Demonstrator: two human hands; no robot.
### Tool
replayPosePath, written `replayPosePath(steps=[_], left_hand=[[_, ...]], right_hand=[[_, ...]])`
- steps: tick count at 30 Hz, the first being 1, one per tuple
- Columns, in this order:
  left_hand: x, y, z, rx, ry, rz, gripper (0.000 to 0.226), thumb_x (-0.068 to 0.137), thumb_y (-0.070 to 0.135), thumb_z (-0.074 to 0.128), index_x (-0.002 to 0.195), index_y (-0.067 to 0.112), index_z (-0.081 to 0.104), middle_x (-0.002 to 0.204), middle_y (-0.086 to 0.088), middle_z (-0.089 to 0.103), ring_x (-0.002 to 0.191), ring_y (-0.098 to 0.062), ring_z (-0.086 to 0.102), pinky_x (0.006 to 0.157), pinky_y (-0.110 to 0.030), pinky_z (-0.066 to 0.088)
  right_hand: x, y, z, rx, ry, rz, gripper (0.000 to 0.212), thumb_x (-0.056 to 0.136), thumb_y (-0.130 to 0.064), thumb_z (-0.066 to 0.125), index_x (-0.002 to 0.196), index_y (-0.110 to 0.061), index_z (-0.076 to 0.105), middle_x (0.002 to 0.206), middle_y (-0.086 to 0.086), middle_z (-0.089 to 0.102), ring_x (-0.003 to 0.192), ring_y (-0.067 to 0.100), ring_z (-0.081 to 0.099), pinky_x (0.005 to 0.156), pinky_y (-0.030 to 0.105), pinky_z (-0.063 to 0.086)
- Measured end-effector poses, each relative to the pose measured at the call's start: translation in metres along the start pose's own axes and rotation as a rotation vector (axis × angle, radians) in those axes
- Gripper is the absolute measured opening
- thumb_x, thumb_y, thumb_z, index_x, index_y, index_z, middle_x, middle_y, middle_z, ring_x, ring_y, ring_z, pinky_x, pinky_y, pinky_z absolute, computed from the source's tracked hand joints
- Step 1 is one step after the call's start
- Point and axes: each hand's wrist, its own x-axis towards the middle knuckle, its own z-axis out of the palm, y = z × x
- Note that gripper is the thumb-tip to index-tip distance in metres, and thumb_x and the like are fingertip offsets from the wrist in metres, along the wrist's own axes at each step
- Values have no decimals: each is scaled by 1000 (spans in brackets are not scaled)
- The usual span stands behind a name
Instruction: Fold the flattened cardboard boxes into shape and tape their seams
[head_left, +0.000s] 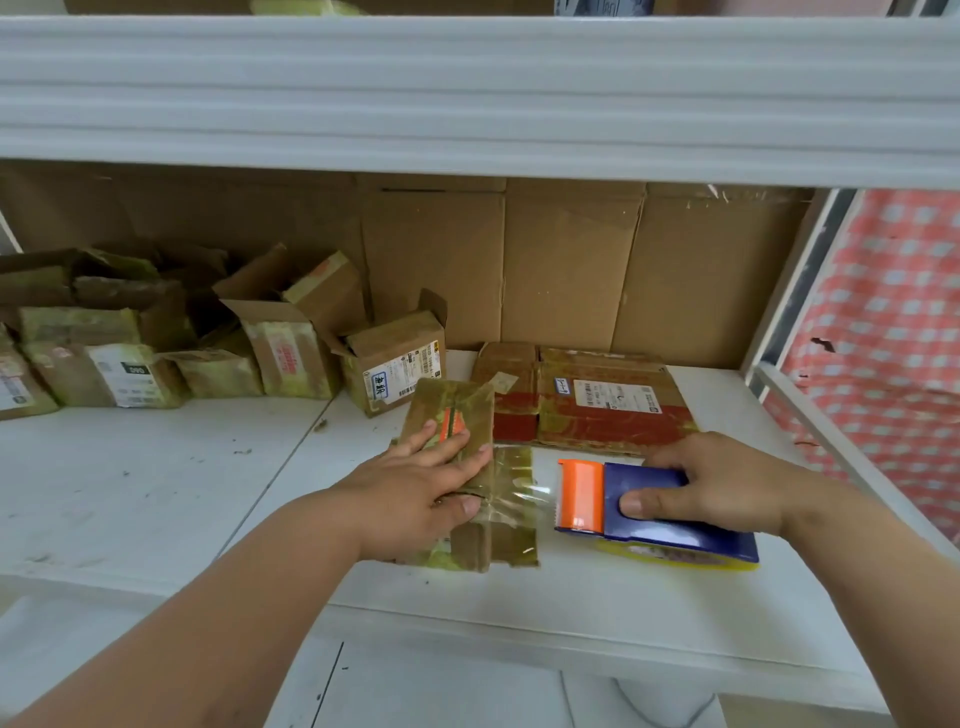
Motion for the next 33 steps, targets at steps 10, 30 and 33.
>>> replayPosePath(steps=[10,30,33], left_hand=[[-2,1,10,-3,72,16,57,102,58,27,151,54,-1,161,24,-14,145,-4,-28,120,-32,-2],[-3,0,15,45,128,35,56,102,57,23,152,51,0,163,19,-11,148,-11,-25,124,-40,3],[-5,-1,16,28,136,39,55,102,57,23,151,53,0,162,21,-11,147,-8,-25,123,-36,2]], right_hand=[[19,-26,17,-372,24,69,62,74,-82,54,76,-21,64,72,-2,62,71,15,59,62,33,41],[67,-63,24,-154,-289,335,44,80,-65,68,87,-22,59,100,0,61,91,20,59,84,35,46],[60,-55,27,-261,-273,368,45,79,-66,67,85,-21,60,99,1,63,87,19,59,82,34,46]])
